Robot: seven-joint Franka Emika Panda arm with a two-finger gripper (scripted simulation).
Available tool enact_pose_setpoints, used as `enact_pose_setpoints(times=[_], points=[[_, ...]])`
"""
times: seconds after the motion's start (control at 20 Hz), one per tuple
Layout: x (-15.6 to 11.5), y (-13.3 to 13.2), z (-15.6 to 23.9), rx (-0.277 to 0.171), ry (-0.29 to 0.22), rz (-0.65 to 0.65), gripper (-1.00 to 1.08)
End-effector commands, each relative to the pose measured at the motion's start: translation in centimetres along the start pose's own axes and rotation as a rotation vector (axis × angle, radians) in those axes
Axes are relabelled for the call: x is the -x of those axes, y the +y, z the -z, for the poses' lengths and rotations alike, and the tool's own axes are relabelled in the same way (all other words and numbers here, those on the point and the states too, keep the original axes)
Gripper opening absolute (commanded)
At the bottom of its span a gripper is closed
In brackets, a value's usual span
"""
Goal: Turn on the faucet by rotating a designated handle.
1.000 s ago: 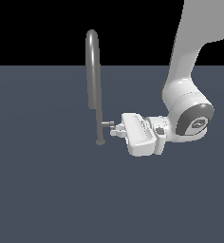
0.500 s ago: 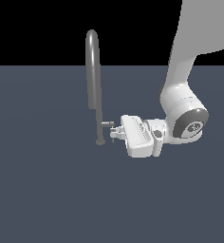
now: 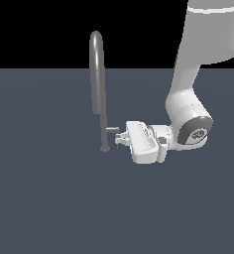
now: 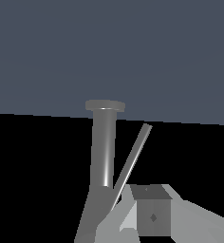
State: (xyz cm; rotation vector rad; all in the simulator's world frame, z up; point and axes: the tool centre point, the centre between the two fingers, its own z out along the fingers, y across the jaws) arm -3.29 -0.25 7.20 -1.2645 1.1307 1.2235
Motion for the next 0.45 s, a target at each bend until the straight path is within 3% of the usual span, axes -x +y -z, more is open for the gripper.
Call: enact_pose_setpoints(times=[0.0, 0.4], points=[[-1.8, -0.1, 0.0, -0.010, 0.010, -0.021, -1.00], [-4.2, -0.9, 0.1, -0.015, 0.015, -0.046, -1.00]])
